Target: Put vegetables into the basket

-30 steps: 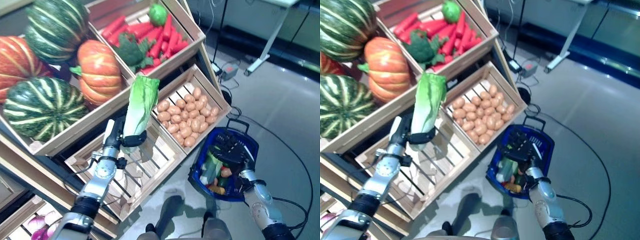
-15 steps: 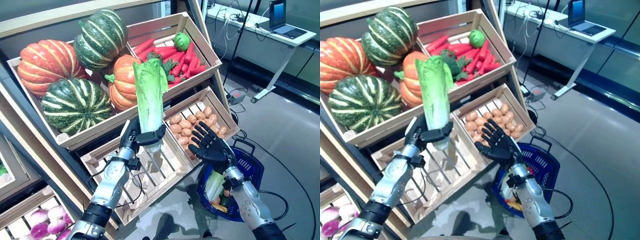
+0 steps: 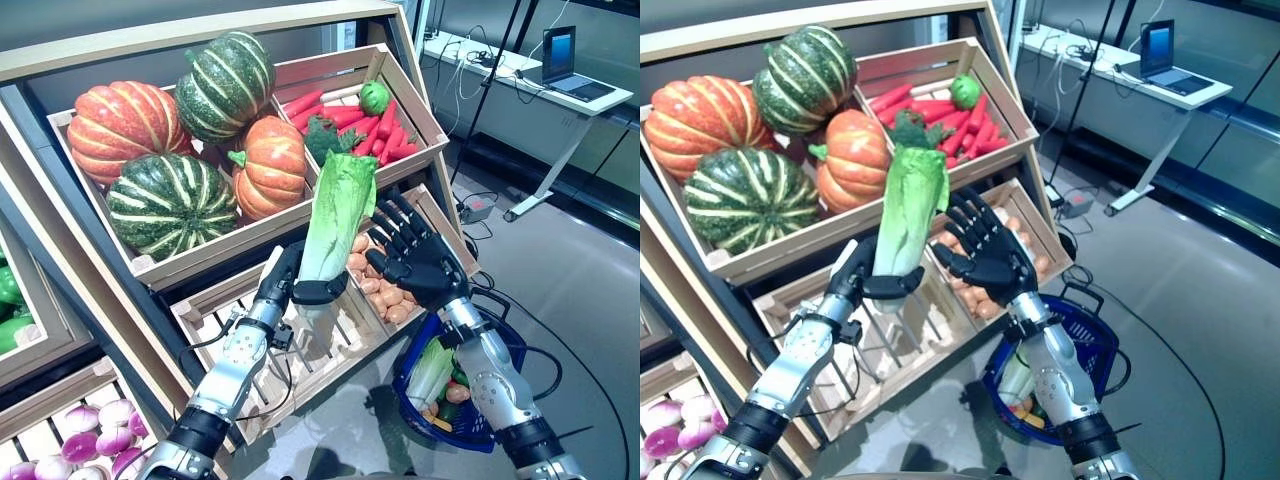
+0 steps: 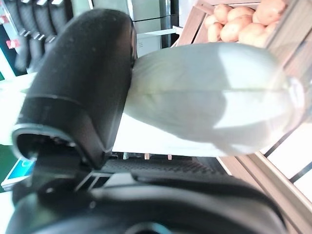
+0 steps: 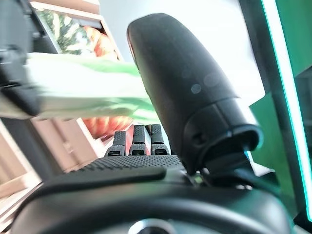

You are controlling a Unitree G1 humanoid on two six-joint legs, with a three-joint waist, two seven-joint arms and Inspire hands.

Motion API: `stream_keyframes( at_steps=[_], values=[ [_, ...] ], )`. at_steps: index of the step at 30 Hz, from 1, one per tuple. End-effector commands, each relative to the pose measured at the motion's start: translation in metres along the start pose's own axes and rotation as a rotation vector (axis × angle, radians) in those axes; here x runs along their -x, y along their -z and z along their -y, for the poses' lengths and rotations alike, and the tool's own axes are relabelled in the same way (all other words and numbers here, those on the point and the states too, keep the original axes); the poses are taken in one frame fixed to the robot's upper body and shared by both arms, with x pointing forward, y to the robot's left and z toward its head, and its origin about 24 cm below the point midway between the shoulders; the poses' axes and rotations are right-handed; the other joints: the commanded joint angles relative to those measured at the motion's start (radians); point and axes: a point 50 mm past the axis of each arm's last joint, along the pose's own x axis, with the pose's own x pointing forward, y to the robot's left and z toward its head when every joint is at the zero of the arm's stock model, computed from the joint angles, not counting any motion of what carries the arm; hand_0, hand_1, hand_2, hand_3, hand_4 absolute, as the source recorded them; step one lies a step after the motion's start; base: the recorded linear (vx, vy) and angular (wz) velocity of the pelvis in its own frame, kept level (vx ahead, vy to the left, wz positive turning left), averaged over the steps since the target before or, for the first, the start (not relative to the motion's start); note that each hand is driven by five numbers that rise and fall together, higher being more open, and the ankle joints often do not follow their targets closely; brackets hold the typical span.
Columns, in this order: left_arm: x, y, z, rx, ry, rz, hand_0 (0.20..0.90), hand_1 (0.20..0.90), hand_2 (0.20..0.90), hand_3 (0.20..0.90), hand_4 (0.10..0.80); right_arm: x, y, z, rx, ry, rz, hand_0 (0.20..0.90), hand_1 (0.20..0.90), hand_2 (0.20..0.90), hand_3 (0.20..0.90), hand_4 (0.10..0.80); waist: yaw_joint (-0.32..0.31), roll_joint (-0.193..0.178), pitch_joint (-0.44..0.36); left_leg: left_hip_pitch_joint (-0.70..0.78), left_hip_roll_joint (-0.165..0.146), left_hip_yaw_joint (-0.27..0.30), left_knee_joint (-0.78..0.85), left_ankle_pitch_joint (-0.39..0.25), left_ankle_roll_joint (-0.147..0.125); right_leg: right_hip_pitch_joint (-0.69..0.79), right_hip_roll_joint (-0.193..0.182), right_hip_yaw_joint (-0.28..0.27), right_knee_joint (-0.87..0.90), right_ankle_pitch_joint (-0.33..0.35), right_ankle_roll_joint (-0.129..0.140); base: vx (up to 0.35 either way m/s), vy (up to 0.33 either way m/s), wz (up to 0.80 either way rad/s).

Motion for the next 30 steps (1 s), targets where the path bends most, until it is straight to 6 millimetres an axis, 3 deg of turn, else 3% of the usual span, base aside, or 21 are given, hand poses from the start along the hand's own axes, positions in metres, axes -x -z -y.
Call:
stream_keyframes(
  at_steps=[1, 6, 16, 25, 30],
  values=[
    [-0.019, -0.056, -0.001, -0.124, 0.032, 0.293, 0.300, 0.300, 0.300, 0.300, 0.400, -0.030, -0.047, -0.020, -0.034, -0.123, 0.240, 0.900, 0.900, 0.900, 0.900, 0.800, 0.028, -0.001, -0.075, -0.028, 0.013, -0.025, 0.001, -0.014, 0.007, 0.014, -0.031, -0.018, 0.001, 0.017, -0.023, 0.018, -0.013, 0.06],
    [-0.020, -0.070, 0.009, -0.243, 0.085, 0.377, 0.300, 0.300, 0.300, 0.300, 0.400, -0.038, -0.037, -0.018, -0.168, -0.118, 0.203, 0.900, 0.900, 0.900, 0.900, 0.800, 0.036, -0.003, -0.079, -0.027, 0.017, -0.033, 0.001, -0.015, 0.005, 0.019, -0.033, -0.026, 0.001, 0.014, -0.023, 0.020, -0.003, 0.08],
    [-0.017, -0.097, 0.030, -0.396, 0.118, 0.584, 0.300, 0.300, 0.300, 0.300, 0.400, -0.048, -0.022, -0.020, -0.188, -0.089, 0.103, 0.900, 0.900, 0.900, 0.900, 0.800, 0.038, -0.006, -0.080, -0.028, 0.016, -0.044, 0.001, -0.019, 0.004, 0.021, -0.036, -0.028, 0.001, 0.012, -0.019, 0.013, 0.006, 0.06],
    [-0.003, -0.135, 0.031, -0.665, -0.120, 0.969, 0.300, 0.300, 0.300, 0.300, 0.400, -0.046, -0.013, -0.012, -0.174, 0.022, 0.045, 0.900, 0.900, 0.900, 0.900, 0.800, 0.037, -0.010, -0.079, -0.031, 0.014, -0.053, 0.001, -0.022, 0.002, 0.022, -0.041, -0.029, 0.001, 0.013, -0.016, -0.001, 0.000, 0.01],
    [0.005, -0.147, 0.033, -0.685, -0.222, 1.114, 0.300, 0.300, 0.300, 0.300, 0.400, -0.044, -0.007, -0.005, -0.092, 0.114, -0.004, 0.900, 0.900, 0.900, 0.900, 0.800, 0.028, -0.015, -0.079, -0.032, 0.013, -0.050, 0.001, -0.022, 0.001, 0.017, -0.041, -0.020, 0.001, 0.016, -0.016, 0.000, 0.000, 0.00]
  ],
)
